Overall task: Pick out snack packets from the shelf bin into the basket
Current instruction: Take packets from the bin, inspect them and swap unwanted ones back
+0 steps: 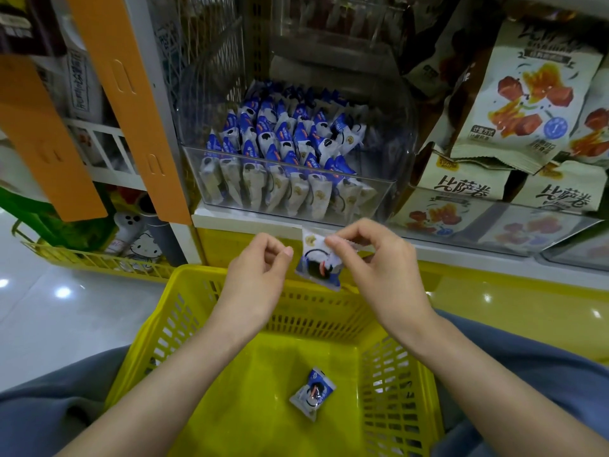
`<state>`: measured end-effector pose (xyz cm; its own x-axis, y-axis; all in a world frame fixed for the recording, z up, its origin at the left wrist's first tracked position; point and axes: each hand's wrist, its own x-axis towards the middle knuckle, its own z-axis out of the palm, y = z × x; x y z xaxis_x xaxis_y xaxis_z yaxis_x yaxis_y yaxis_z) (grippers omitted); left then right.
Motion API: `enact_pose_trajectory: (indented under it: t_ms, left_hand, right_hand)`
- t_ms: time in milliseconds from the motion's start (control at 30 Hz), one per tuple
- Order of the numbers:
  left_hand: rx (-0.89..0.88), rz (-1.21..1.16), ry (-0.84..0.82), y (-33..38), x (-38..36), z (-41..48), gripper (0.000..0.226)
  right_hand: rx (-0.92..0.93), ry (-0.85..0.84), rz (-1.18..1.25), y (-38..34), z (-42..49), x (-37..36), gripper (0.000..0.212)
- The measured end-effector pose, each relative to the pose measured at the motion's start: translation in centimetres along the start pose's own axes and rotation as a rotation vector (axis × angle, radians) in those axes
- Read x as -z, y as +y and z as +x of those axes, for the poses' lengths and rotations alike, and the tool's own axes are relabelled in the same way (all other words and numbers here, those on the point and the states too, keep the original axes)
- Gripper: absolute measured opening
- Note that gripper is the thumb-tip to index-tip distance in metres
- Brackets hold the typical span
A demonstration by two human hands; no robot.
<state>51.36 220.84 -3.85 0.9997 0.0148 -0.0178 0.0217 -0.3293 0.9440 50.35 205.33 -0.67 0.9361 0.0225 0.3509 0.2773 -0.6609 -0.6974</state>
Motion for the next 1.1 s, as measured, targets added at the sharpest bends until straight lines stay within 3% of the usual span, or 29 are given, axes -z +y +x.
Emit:
enact_pose_trajectory:
  t_ms: [67, 200, 267, 367, 433, 533, 667, 800, 900, 1000, 1100]
  left_hand:
    - [0.079, -0.037, -0.053, 0.1, 0.0, 0.2, 0.032]
    - [0.302, -0.446, -0.191, 1.2, -0.1, 0.3, 0.047]
    - [0.266, -0.561, -0.237, 1.5, 0.2, 0.2, 0.043]
    - [0.180, -0.581, -0.132, 1.7, 0.5, 0.0, 0.023]
    - [0.148, -0.512, -0.066, 1.7, 0.6, -0.1, 0.020]
    - [0.132, -0.432, -0.057, 1.8, 0.5, -0.1, 0.022]
    - [0.082, -0.418, -0.115, 1.9, 0.2, -0.2, 0.027]
    - [-0.058, -0.171, -0.032, 1.5, -0.1, -0.2, 0.028]
    - [-0.181, -0.068, -0.066, 1.2, -0.5, -0.9, 0.037]
    - [-0.239, 0.028, -0.098, 1.1, -0.6, -1.3, 0.043]
    - [-0.226, -0.006, -0.143, 1.2, -0.5, -1.3, 0.034]
  right_hand:
    - [-0.005, 0.041, 0.075, 0.0, 0.1, 0.3, 0.006]
    - [0.182, -0.043, 0.042, -0.3, -0.3, 0.2, 0.003]
    - [0.285, -0.095, -0.049, -0.4, -0.6, -0.2, 0.006]
    - [0.378, -0.151, -0.161, -0.4, -0.9, -0.6, 0.012]
    - [0.280, -0.143, -0.090, -0.7, -1.1, -0.8, 0.011]
    - [-0.095, -0.083, 0.205, -0.9, -0.8, -0.9, 0.016]
    - [-0.455, -0.215, 0.649, -0.8, -0.1, -1.0, 0.009]
    - [-0.533, -0.245, 0.831, -0.9, -0.3, -1.0, 0.015]
    - [-0.570, -0.211, 0.886, -0.8, -0.3, -1.2, 0.020]
    - [-0.578, -0.189, 0.890, -0.8, -0.2, -1.4, 0.019]
    - [-0.541, -0.180, 0.810, -0.6, -0.1, -1.4, 0.016]
